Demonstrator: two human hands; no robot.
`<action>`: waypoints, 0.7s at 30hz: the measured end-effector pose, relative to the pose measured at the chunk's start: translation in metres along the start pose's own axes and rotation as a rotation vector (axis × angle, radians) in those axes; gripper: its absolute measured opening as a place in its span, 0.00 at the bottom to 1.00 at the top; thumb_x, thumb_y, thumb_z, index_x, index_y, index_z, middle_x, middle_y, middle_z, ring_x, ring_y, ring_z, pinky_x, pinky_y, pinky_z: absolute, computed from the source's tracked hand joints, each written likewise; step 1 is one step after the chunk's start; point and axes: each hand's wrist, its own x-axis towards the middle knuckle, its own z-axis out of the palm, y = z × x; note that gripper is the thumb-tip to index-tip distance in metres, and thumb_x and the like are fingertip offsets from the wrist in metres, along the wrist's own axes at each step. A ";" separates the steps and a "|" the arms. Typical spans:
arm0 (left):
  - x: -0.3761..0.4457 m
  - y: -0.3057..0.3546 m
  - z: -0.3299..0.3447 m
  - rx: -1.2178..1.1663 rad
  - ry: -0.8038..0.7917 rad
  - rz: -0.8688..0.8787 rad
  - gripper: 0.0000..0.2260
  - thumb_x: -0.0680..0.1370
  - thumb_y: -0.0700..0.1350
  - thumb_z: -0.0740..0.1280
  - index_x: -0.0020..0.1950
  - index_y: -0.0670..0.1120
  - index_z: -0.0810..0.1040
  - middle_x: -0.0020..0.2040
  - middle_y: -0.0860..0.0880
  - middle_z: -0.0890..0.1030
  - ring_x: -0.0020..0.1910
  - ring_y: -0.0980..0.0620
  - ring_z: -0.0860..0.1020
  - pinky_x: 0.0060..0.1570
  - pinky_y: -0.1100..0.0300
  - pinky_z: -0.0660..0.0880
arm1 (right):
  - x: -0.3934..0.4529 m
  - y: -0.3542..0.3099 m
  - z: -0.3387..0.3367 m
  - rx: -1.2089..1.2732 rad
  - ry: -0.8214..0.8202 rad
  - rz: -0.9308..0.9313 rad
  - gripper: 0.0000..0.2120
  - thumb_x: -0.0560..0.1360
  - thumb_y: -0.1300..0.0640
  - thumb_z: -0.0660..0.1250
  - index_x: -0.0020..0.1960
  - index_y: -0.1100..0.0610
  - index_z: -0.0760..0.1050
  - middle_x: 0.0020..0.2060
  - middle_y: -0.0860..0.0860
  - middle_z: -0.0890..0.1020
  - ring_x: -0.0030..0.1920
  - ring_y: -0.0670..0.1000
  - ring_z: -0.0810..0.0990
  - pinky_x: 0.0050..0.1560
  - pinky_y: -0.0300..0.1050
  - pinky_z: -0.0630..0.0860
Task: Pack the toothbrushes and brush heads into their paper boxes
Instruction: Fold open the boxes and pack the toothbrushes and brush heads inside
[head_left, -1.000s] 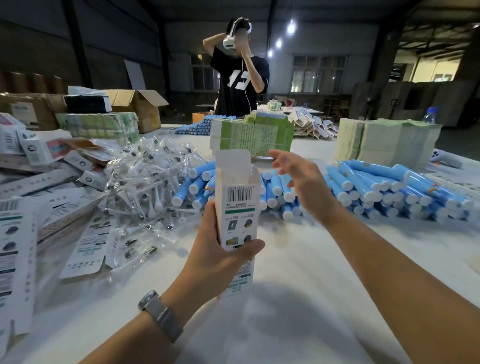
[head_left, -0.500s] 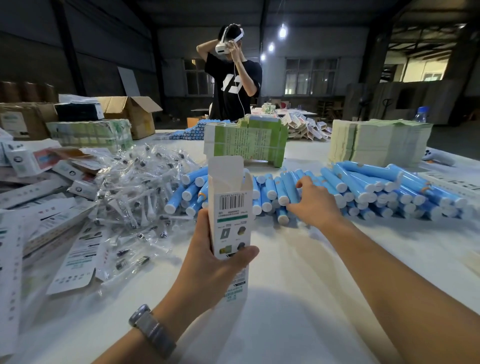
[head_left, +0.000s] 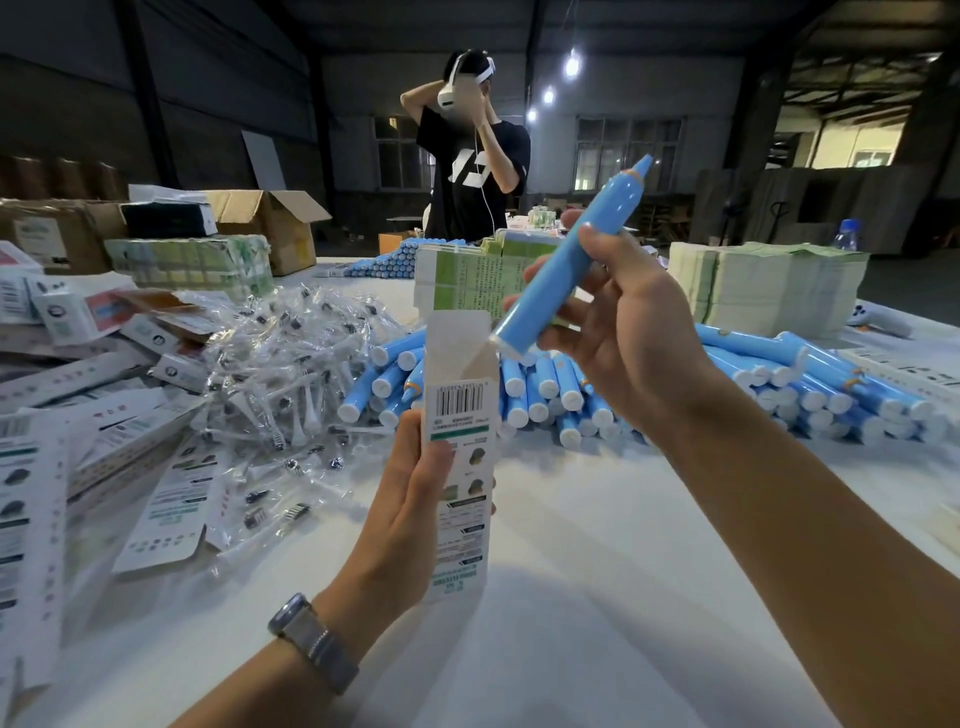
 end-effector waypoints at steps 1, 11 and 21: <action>0.000 0.001 0.000 0.026 -0.004 0.015 0.13 0.74 0.66 0.59 0.54 0.64 0.73 0.47 0.50 0.83 0.42 0.44 0.83 0.39 0.57 0.80 | -0.004 -0.003 0.006 0.029 -0.027 -0.007 0.08 0.80 0.53 0.60 0.57 0.53 0.72 0.48 0.60 0.74 0.43 0.59 0.80 0.39 0.50 0.78; -0.001 0.003 0.005 0.151 -0.002 0.086 0.08 0.76 0.64 0.58 0.52 0.67 0.71 0.49 0.57 0.81 0.47 0.47 0.82 0.46 0.46 0.81 | -0.013 0.005 0.026 -0.774 0.019 -0.395 0.13 0.73 0.54 0.69 0.56 0.54 0.74 0.41 0.44 0.79 0.41 0.42 0.78 0.43 0.34 0.76; 0.005 -0.002 -0.008 0.204 0.092 0.133 0.10 0.78 0.61 0.59 0.56 0.61 0.70 0.52 0.60 0.82 0.47 0.52 0.82 0.44 0.51 0.81 | -0.015 0.040 0.011 -0.939 -0.070 -0.424 0.24 0.72 0.52 0.76 0.64 0.49 0.71 0.49 0.44 0.76 0.43 0.44 0.76 0.41 0.38 0.74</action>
